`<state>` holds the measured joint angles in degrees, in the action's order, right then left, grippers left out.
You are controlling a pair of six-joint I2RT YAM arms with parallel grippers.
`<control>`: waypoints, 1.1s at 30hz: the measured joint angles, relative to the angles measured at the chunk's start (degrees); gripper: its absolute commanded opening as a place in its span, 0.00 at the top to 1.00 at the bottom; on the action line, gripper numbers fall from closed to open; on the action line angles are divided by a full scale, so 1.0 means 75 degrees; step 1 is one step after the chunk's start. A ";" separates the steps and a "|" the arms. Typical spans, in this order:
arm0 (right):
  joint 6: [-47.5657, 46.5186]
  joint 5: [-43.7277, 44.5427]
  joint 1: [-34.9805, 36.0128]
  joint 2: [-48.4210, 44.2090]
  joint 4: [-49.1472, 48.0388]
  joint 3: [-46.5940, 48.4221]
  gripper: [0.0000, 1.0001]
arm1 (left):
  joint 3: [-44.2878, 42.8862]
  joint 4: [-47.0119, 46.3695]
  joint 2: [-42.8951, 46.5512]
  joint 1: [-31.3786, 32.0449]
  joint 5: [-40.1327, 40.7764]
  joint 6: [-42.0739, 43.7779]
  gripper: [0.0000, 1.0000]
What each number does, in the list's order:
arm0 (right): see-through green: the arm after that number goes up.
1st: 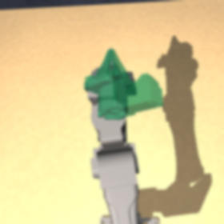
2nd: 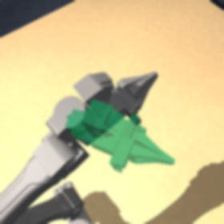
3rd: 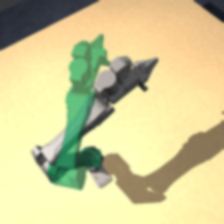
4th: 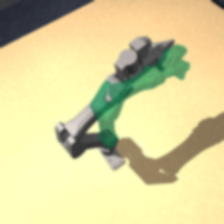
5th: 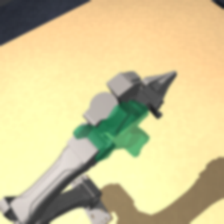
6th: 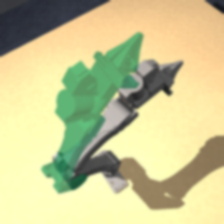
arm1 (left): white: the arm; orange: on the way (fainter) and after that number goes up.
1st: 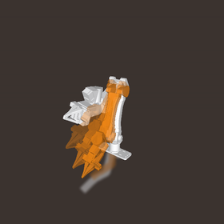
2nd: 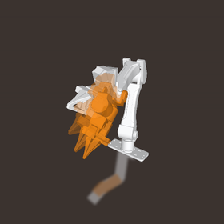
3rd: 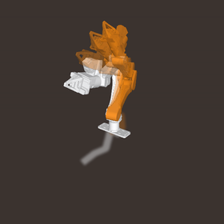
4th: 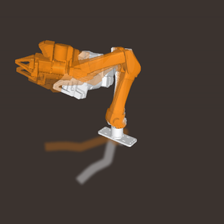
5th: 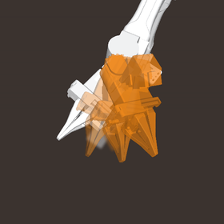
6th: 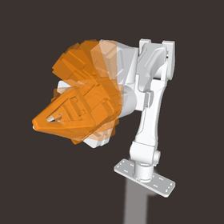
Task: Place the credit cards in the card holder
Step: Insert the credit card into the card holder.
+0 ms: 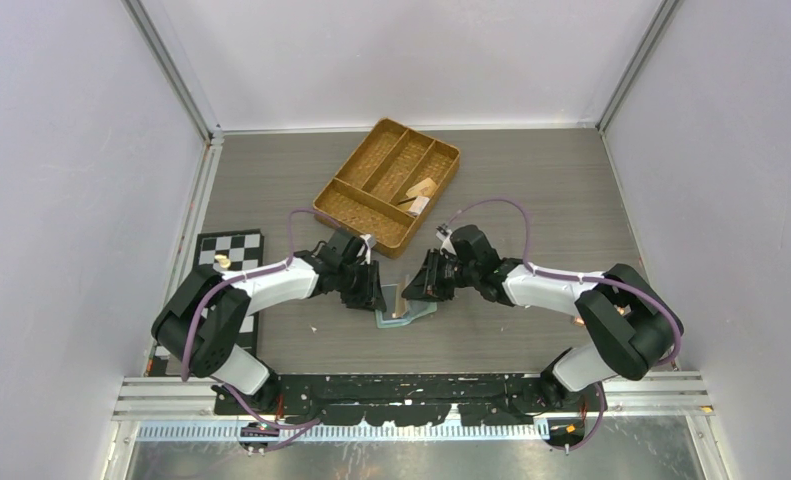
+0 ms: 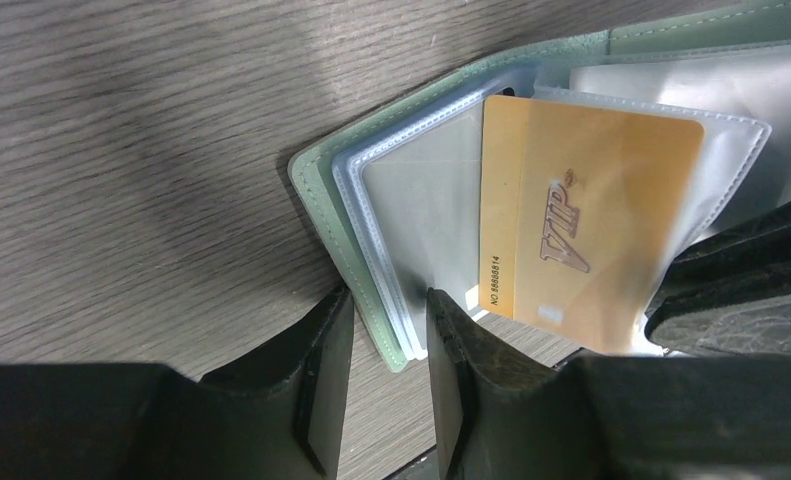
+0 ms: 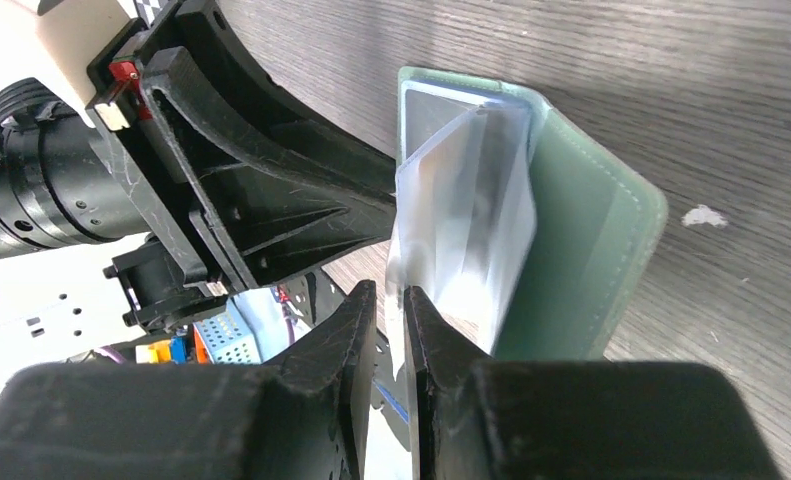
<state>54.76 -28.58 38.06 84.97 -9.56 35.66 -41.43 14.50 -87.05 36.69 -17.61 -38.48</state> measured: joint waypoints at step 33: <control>-0.1323 0.1865 0.0169 -0.0679 0.2719 0.1376 0.32 | 0.0358 0.0347 0.1204 -0.0058 0.0393 0.0055 0.34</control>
<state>44.84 -14.59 39.33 79.88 10.83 45.98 -38.74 17.10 -78.02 36.25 -14.66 -38.06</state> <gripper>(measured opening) 0.613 0.619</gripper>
